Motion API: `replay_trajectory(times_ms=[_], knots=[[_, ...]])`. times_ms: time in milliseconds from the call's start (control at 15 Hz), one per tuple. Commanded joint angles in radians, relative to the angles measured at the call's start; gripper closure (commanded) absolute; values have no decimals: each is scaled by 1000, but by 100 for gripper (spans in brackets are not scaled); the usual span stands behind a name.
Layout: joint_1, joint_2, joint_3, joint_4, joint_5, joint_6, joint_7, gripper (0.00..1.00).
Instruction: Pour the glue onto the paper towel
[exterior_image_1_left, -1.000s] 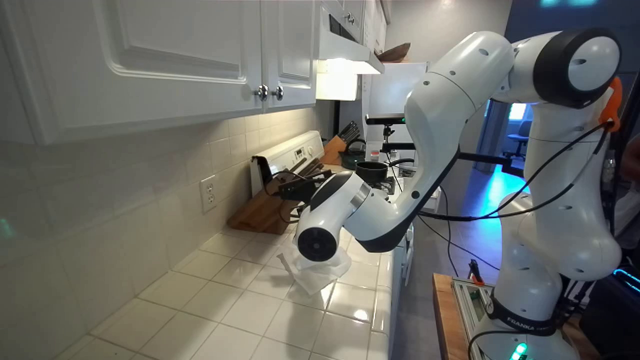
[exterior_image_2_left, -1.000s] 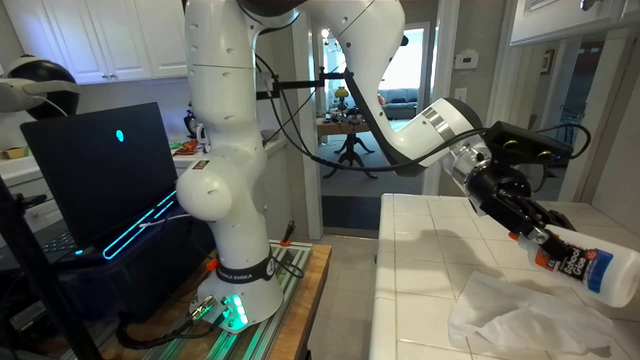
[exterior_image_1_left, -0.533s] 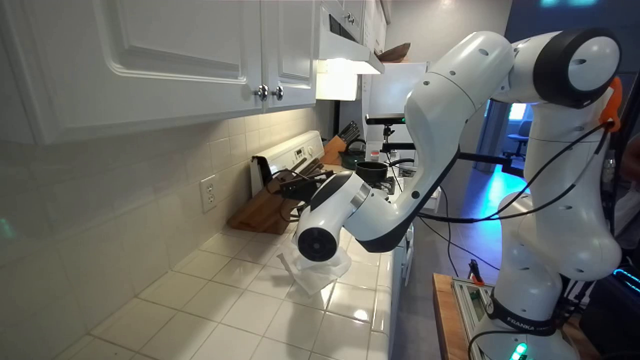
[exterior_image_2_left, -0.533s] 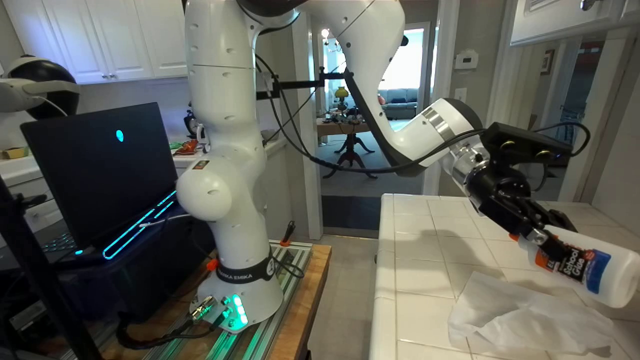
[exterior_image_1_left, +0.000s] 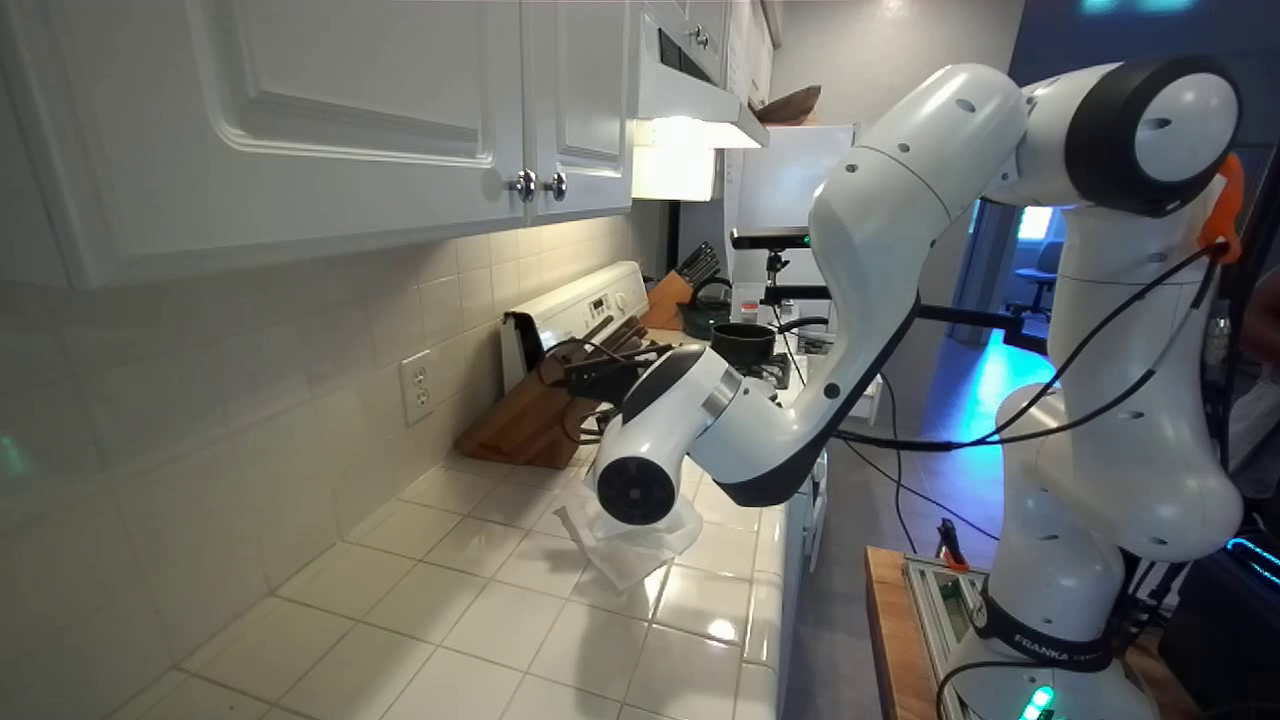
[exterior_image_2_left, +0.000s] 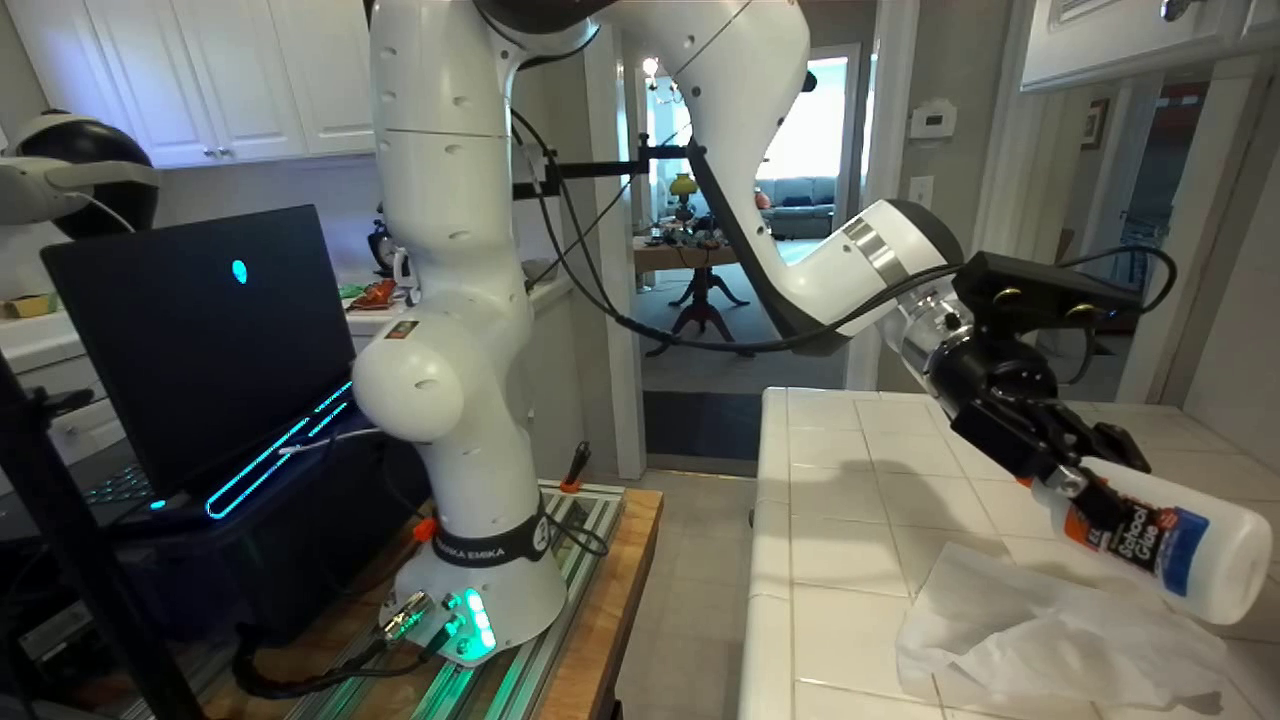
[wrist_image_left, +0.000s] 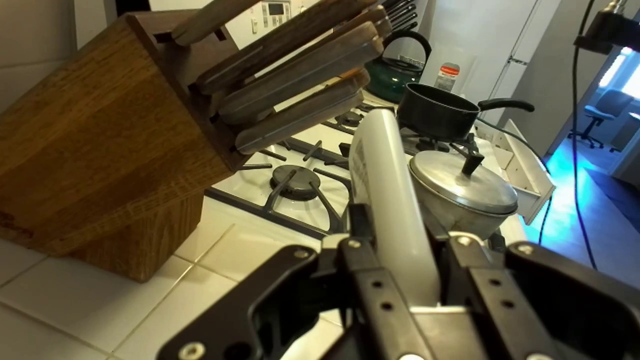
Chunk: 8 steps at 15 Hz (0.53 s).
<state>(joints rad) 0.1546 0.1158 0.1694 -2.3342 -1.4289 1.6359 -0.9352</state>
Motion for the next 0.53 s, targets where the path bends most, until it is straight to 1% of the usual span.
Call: replay_trajectory(times_ms=[0,467], knots=[[0,10,0,-14,-8,-23,-3,94],[-1,47,0,-15,8,-42,-3,94]])
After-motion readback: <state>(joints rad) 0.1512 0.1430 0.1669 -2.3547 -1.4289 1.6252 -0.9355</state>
